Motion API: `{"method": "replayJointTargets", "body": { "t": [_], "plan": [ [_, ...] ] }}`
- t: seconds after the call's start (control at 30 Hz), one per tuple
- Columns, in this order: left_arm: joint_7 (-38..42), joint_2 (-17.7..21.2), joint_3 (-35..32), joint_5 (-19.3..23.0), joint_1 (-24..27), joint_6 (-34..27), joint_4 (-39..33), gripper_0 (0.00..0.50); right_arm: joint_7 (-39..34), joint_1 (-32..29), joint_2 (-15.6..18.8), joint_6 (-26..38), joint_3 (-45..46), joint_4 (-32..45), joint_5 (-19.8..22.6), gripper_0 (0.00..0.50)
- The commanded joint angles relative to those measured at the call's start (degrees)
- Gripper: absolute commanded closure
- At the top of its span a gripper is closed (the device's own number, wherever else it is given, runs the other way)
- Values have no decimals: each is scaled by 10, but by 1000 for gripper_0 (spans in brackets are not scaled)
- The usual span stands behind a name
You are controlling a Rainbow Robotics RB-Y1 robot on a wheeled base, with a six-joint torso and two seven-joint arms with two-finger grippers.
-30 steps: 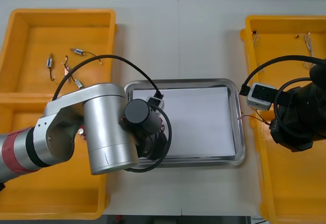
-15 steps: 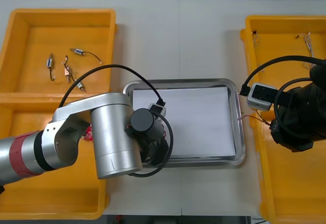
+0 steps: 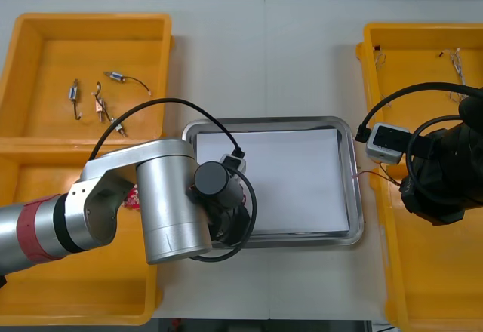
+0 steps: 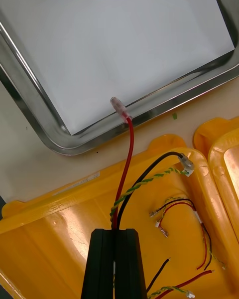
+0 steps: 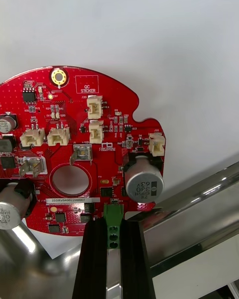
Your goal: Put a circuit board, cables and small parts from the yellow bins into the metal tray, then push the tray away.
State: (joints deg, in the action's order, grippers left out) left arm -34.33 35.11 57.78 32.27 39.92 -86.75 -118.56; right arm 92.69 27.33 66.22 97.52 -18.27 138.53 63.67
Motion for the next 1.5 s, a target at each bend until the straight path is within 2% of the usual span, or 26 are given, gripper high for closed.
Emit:
{"method": "replayJointTargets", "body": {
  "t": [0.03,0.17,0.2,0.23,0.27,0.3,0.4,0.7,0.93,1.07,1.17,1.3,1.4,1.5],
  "plan": [
    [44,-16,11,-6,21,7,-7,500,-19,15,16,3,-5,12,0,500],
    [49,-16,11,-6,21,10,-7,498,-19,15,16,4,-5,12,0,500],
    [51,-16,11,-6,20,11,-7,449,-19,15,15,4,-5,12,0,500],
    [52,-16,11,-6,20,14,-7,308,-19,15,15,4,-5,12,0,500],
    [53,-16,11,-6,20,15,-7,225,-19,15,16,4,-5,12,0,500],
    [55,-16,11,-7,20,17,-7,95,-19,15,16,4,-5,12,0,500],
    [59,-16,11,-7,20,18,-7,2,-19,15,15,3,-5,12,0,500],
    [71,-14,4,-10,20,21,-11,0,-19,14,15,4,-5,15,0,500],
    [81,-3,-36,1,17,4,-43,0,-19,20,8,3,-5,29,0,500],
    [87,13,-83,11,-2,-1,-69,0,-16,35,-12,3,-12,31,13,500],
    [84,15,-109,15,-10,-27,-85,0,-19,68,-25,3,-45,31,19,500],
    [84,18,-145,18,-13,-75,-108,0,-19,120,-43,8,-98,31,5,500],
    [83,22,-166,26,-15,-94,-114,0,-20,138,-54,10,-119,30,-5,500],
    [83,30,-206,46,-15,-126,-120,0,-18,162,-85,14,-157,22,-30,500]
  ]
}}
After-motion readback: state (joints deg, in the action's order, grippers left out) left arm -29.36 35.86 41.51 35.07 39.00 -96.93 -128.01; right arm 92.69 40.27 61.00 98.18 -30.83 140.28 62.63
